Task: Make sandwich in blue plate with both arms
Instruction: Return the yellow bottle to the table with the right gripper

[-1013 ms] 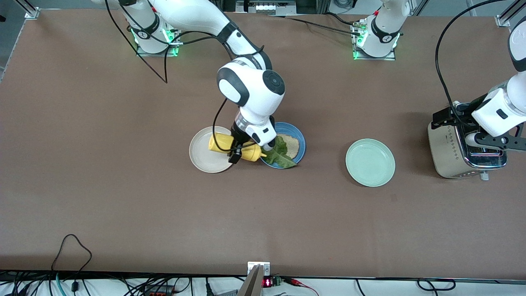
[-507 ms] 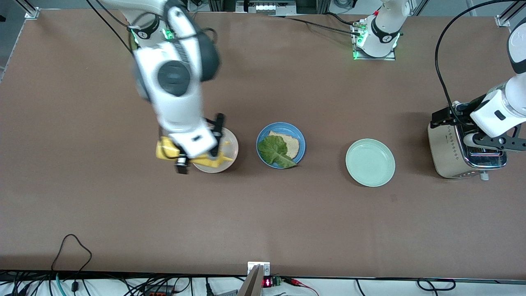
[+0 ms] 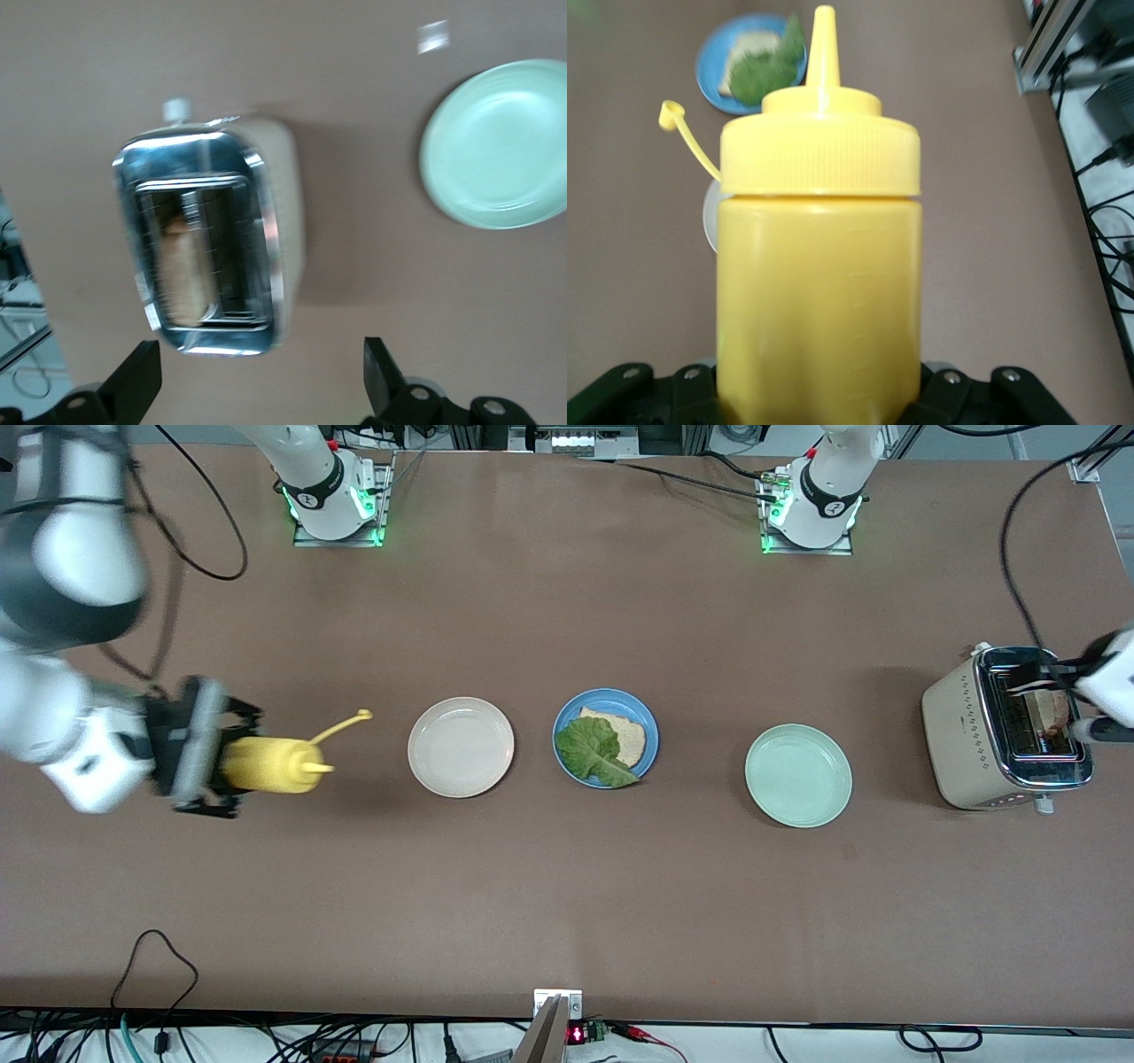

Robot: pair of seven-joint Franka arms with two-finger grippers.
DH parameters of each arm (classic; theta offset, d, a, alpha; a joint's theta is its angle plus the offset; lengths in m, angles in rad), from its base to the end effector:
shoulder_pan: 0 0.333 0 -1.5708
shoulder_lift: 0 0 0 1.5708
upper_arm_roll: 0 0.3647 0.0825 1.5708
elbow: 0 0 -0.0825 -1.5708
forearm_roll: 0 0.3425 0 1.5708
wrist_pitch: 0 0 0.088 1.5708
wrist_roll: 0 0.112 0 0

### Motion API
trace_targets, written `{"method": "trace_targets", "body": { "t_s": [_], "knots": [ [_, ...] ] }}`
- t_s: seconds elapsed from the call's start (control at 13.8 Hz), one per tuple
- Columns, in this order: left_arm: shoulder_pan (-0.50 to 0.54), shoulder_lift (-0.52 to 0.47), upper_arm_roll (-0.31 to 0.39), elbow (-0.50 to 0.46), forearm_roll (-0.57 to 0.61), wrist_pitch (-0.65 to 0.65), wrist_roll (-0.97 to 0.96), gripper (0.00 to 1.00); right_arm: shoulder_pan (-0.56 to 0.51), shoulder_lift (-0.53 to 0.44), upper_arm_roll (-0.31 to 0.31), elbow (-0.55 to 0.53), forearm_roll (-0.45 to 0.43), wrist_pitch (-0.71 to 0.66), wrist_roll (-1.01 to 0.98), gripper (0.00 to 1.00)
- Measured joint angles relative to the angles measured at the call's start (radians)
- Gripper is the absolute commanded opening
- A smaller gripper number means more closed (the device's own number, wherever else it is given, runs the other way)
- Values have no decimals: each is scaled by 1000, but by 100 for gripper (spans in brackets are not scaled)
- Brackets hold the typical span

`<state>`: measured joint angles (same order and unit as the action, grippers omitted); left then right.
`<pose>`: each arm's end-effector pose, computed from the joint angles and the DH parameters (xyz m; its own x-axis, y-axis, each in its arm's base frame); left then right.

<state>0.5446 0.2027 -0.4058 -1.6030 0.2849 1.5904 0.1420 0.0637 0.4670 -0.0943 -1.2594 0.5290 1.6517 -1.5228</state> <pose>0.5529 0.1308 0.5562 0.9745 -0.0177 -0.2235 -0.0563 -0.9843 -0.1673 0.6714 0.0480 0.5446 0.1431 0.8778 0.4572 0.9888 -0.1070 -0.1040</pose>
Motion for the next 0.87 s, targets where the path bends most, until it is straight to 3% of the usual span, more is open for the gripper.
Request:
{"method": "trace_targets", "body": {
  "t_s": [0.14,0.36,0.65,0.72,0.87],
  "knots": [
    [78,35,0,-6,13,35,70,100,-112,11,0,-49,175,-46,-128,37],
    [170,66,0,-90,14,210,163,100,-248,58,1,-137,378,-131,-306,37],
    [212,54,-5,-243,14,402,179,100,-388,189,2,-169,529,-264,-568,37],
    [217,49,-5,-273,14,430,179,88,-411,230,2,-172,560,-294,-628,37],
    [229,42,-5,-328,14,475,179,42,-446,325,3,-173,615,-335,-730,37]
  ]
}}
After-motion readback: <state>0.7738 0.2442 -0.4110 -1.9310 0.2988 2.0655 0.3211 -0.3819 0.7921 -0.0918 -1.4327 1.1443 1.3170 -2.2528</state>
